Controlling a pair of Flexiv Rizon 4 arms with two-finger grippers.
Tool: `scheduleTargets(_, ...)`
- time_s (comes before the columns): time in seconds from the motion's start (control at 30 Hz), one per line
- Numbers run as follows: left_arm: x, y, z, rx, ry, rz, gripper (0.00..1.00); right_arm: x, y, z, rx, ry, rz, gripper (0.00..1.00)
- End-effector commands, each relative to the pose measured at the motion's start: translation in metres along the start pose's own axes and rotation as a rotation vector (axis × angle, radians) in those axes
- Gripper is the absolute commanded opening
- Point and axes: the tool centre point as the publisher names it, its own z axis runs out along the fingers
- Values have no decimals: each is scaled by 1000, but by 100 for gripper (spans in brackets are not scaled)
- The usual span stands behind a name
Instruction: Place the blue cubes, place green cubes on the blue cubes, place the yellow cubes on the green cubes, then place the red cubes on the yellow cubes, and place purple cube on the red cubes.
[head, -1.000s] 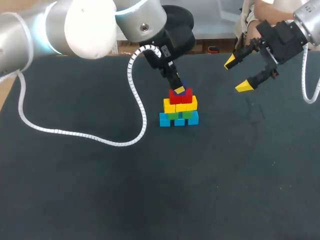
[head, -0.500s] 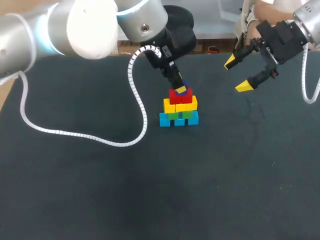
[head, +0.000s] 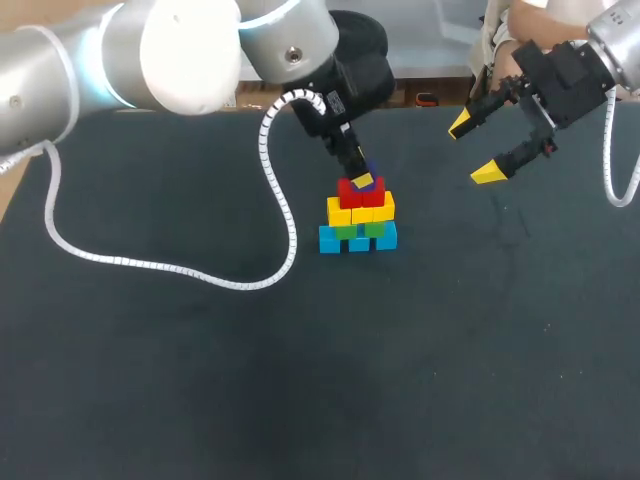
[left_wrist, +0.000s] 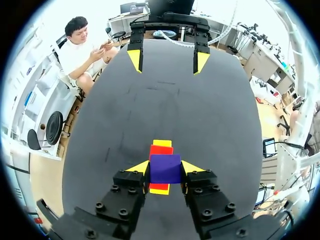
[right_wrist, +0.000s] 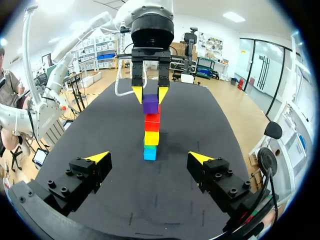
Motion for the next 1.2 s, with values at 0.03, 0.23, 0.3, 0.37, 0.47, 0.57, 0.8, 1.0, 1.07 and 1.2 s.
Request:
scheduleTargets(0.03,-1,3,1,9,0,-4,0,0,0,0,1,1,1,100)
scheduleTargets(0.23,-1,3,-1,4,-8,-6,0,0,0,0,1,1,1,100)
scheduleTargets(0.3,-1,3,-1,2,-9,-6,0,0,0,0,1,1,1,100)
scheduleTargets(0.37,-1,3,-1,3,-9,-5,0,0,0,0,1,1,1,100)
scheduleTargets(0.47,0,3,1,8,-9,-6,0,0,0,0,1,1,1,100)
scheduleTargets(0.57,1,3,1,9,-6,-6,0,0,0,0,1,1,1,100)
scheduleTargets(0.8,2,5,0,8,-3,-7,0,0,0,0,1,1,1,100)
scheduleTargets(1.0,1,4,2,12,-15,-11,0,0,0,0,1,1,1,100)
scheduleTargets(1.07,0,2,2,12,-17,-10,0,0,0,0,1,1,1,100)
scheduleTargets(1.2,-1,0,3,15,-19,-13,0,0,0,0,1,1,1,100)
